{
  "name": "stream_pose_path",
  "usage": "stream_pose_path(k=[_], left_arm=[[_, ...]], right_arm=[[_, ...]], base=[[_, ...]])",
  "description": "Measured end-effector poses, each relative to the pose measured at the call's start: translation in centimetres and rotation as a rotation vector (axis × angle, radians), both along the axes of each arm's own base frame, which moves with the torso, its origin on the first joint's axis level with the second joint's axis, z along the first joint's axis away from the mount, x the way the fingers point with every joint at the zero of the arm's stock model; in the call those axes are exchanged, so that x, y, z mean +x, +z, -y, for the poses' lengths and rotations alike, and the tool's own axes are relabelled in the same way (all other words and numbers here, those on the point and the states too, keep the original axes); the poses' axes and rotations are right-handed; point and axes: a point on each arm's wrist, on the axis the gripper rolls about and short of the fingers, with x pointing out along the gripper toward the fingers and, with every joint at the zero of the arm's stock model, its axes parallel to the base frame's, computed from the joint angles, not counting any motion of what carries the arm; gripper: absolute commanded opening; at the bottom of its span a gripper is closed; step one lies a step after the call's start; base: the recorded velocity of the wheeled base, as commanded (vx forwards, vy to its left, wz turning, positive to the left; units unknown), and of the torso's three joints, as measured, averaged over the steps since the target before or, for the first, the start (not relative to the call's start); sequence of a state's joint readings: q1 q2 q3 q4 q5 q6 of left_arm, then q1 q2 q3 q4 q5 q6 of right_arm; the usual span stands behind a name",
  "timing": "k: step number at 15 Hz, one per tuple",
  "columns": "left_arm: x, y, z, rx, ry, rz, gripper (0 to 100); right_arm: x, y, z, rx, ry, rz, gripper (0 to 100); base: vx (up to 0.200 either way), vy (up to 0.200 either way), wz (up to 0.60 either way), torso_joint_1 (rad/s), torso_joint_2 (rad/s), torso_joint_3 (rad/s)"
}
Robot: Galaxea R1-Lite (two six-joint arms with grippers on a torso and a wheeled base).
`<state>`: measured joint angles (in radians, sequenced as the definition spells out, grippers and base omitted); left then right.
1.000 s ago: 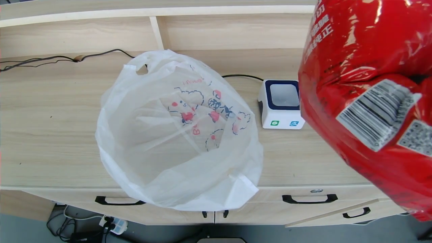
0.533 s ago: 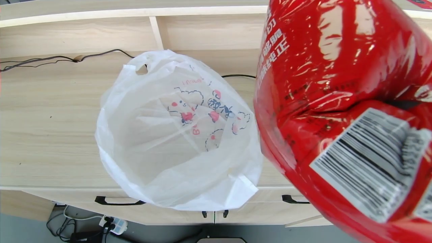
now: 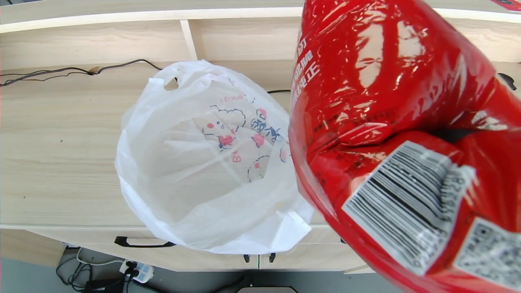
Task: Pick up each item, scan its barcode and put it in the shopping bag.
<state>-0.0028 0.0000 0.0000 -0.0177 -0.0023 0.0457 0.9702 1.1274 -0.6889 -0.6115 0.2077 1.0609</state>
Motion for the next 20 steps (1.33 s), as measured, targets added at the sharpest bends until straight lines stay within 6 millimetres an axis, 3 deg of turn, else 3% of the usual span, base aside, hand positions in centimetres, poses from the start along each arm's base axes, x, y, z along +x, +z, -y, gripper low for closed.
stream_pose_path(k=[3,5,8,10,13,15,17,20], left_arm=[[0.0,0.0,0.0,-0.001,0.0,-0.001,100],[0.0,0.0,0.0,-0.001,0.0,0.0,100],[0.0,0.0,0.0,-0.001,0.0,0.0,100],[0.0,0.0,0.0,-0.003,0.0,-0.001,100],[0.0,0.0,0.0,-0.001,-0.001,-0.001,100],[0.0,0.0,0.0,-0.001,0.0,-0.001,100],[0.0,0.0,0.0,-0.001,0.0,-0.001,100],[0.0,0.0,0.0,-0.001,0.0,-0.001,100]], right_arm=[[0.7,0.0,0.5,-0.055,-0.076,0.121,0],[1.7,1.3,1.2,-0.116,-0.191,0.298,0],[3.9,1.6,3.0,-0.458,-0.413,0.633,0],[5.1,3.0,3.1,-0.64,-0.499,0.798,0],[6.9,5.4,0.3,-0.66,-0.494,0.88,0],[7.7,6.2,-2.7,-0.62,-0.446,0.917,0],[7.9,5.9,-5.6,-0.588,-0.388,0.935,0],[8.4,4.0,-7.6,-0.589,-0.366,0.931,0]], base=[[0.0,0.0,0.0,0.0,0.0,0.0],[0.0,0.0,0.0,0.0,0.0,0.0],[0.0,0.0,0.0,0.0,0.0,0.0],[0.0,0.0,0.0,0.0,0.0,0.0],[0.0,0.0,0.0,0.0,0.0,0.0],[0.0,0.0,0.0,0.0,0.0,0.0],[0.0,0.0,0.0,0.0,0.0,0.0],[0.0,0.0,0.0,0.0,0.0,0.0]])
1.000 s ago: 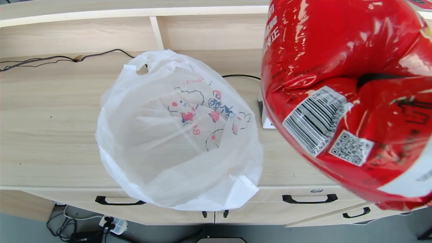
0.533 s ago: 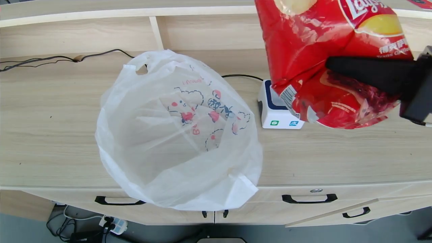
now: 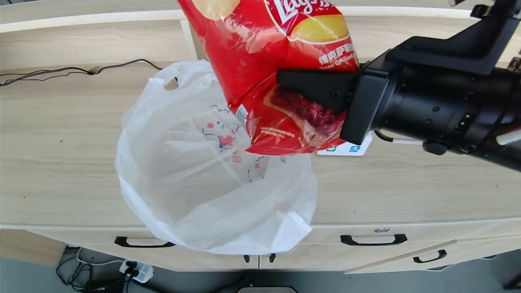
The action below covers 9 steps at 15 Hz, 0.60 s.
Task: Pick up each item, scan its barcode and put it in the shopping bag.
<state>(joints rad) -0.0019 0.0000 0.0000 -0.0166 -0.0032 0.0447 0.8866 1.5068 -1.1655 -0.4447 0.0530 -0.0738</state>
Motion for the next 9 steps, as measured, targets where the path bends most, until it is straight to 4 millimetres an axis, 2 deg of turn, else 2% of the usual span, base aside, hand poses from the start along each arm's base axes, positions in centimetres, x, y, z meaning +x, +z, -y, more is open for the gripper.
stream_pose_path(k=[6,9], left_arm=[[0.0,0.0,0.0,0.0,0.0,0.0,100],[0.0,0.0,0.0,0.0,0.0,0.001,100]], right_arm=[[0.3,-3.7,-4.7,0.043,0.047,0.002,0],[-0.4,-4.9,-6.4,0.05,0.074,-0.034,0]], base=[[0.0,0.0,0.0,0.0,0.0,0.0],[0.0,0.0,0.0,0.0,0.0,0.0]])
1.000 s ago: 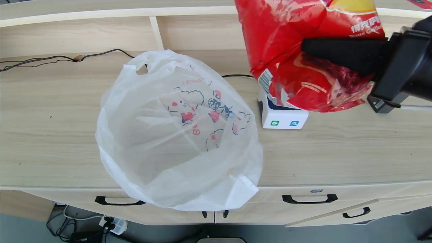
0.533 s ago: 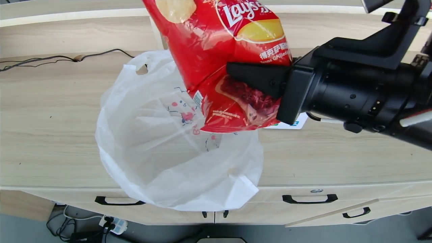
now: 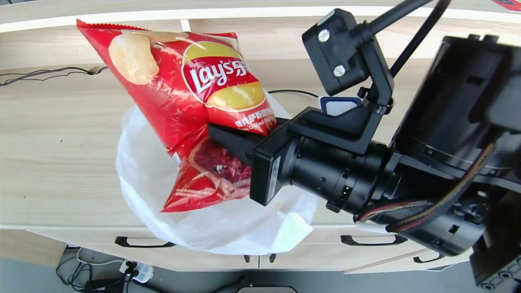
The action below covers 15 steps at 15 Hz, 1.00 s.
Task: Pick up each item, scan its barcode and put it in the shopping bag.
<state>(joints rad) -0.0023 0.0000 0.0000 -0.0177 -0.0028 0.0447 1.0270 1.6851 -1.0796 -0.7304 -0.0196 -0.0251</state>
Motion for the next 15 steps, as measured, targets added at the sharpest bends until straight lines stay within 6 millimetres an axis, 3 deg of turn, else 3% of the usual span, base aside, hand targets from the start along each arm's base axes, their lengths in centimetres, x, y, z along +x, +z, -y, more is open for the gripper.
stream_pose_path(k=[10,15], left_arm=[[0.0,0.0,0.0,0.004,0.0,0.004,100],[0.0,0.0,0.0,0.004,0.0,0.002,100]], right_arm=[[1.8,-3.3,0.2,-0.067,-0.052,-0.047,0],[2.7,-4.4,0.1,-0.098,-0.187,-0.066,0]], base=[[0.0,0.0,0.0,0.0,0.0,0.0],[0.0,0.0,0.0,0.0,0.0,0.0]])
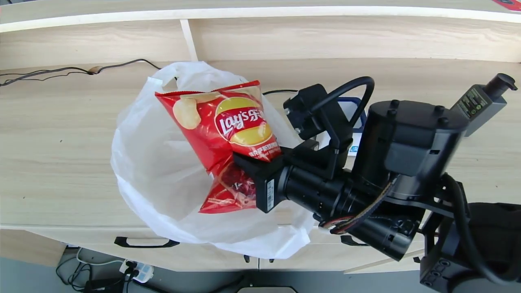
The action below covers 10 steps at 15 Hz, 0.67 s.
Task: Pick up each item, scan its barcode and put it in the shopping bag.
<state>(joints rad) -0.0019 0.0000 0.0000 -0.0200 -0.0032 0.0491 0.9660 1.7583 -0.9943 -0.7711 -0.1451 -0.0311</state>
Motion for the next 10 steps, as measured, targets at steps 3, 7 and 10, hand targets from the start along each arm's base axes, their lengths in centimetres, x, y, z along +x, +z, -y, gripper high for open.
stream_pose_path(k=[3,7,10], left_arm=[[0.0,0.0,0.0,0.001,0.0,0.0,100],[0.0,0.02,0.0,0.001,0.0,0.002,100],[0.0,0.02,0.0,0.003,0.0,0.002,100]], right_arm=[[0.24,-0.53,-0.19,-0.039,-0.004,0.018,0],[0.3,-0.85,-0.35,-0.062,0.0,0.024,0],[0.14,-1.0,-0.41,-0.058,0.004,0.023,100]], base=[[0.0,0.0,0.0,0.0,0.0,0.0],[0.0,0.0,0.0,0.0,0.0,0.0],[0.0,0.0,0.0,0.0,0.0,0.0]])
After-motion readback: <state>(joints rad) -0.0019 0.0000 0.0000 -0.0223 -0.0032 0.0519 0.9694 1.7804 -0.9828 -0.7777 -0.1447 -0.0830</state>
